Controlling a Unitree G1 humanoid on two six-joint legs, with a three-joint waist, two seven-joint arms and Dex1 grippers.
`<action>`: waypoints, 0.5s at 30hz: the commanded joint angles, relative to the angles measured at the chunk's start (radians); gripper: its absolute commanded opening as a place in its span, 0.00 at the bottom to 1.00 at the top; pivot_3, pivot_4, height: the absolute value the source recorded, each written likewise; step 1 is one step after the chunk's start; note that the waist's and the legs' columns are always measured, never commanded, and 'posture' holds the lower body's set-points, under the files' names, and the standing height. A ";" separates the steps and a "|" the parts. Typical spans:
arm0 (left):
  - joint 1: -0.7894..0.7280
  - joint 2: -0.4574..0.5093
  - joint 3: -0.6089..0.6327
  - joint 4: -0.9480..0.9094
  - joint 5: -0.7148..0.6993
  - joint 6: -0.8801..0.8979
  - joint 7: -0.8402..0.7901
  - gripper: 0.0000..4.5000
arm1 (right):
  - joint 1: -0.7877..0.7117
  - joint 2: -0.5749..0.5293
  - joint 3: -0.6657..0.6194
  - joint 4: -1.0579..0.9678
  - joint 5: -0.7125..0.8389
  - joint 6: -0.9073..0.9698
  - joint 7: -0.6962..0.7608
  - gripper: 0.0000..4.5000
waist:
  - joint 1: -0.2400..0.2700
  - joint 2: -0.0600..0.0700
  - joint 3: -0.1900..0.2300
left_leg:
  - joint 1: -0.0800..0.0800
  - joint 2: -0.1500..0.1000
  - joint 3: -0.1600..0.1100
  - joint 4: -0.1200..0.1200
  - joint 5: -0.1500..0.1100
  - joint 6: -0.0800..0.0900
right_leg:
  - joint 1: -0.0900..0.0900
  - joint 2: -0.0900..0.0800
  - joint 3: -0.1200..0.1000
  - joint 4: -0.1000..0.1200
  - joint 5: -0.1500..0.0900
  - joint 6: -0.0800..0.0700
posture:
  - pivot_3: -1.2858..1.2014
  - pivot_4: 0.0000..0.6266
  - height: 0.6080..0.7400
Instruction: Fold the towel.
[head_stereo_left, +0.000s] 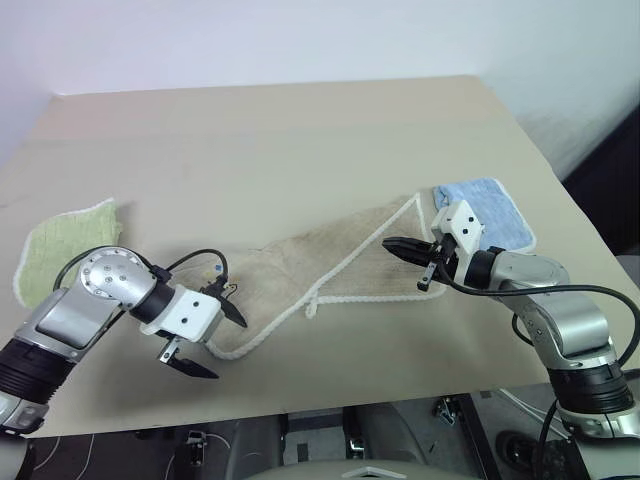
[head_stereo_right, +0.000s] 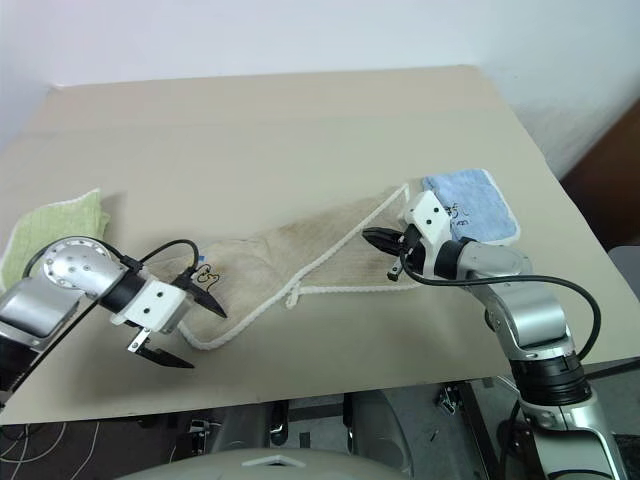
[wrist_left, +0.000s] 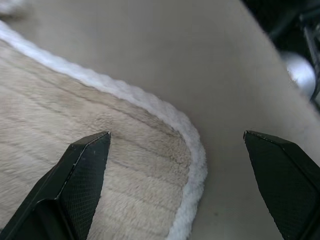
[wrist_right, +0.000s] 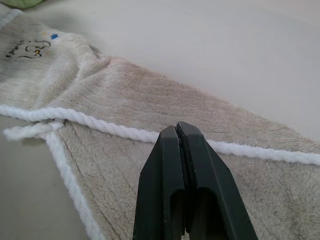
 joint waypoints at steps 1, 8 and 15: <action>-0.003 -0.008 -0.012 0.019 0.059 -0.025 0.019 0.79 | -0.007 0.000 -0.026 -0.043 0.025 0.004 -0.002 0.00 | 0.000 0.000 0.000 | 0.000 0.000 0.000 0.000 0.000 0.000 | 0.000 0.000 0.000 0.000 0.000 0.000 | 0.52 0.24 1.00; -0.013 -0.028 -0.002 0.039 0.070 -0.025 0.041 0.32 | -0.020 -0.001 -0.021 -0.036 0.030 0.006 0.005 0.00 | 0.001 0.002 -0.001 | 0.001 0.000 0.000 0.002 0.000 0.001 | 0.002 -0.001 0.000 0.000 0.001 0.001 | 0.52 0.24 1.00; -0.013 -0.031 0.021 0.039 0.051 0.003 0.060 0.01 | -0.026 0.001 -0.018 -0.032 0.027 0.000 0.009 0.00 | 0.000 0.002 -0.001 | 0.001 0.000 0.000 0.002 0.001 0.001 | 0.002 -0.001 0.000 0.000 0.002 0.001 | 0.52 0.24 1.00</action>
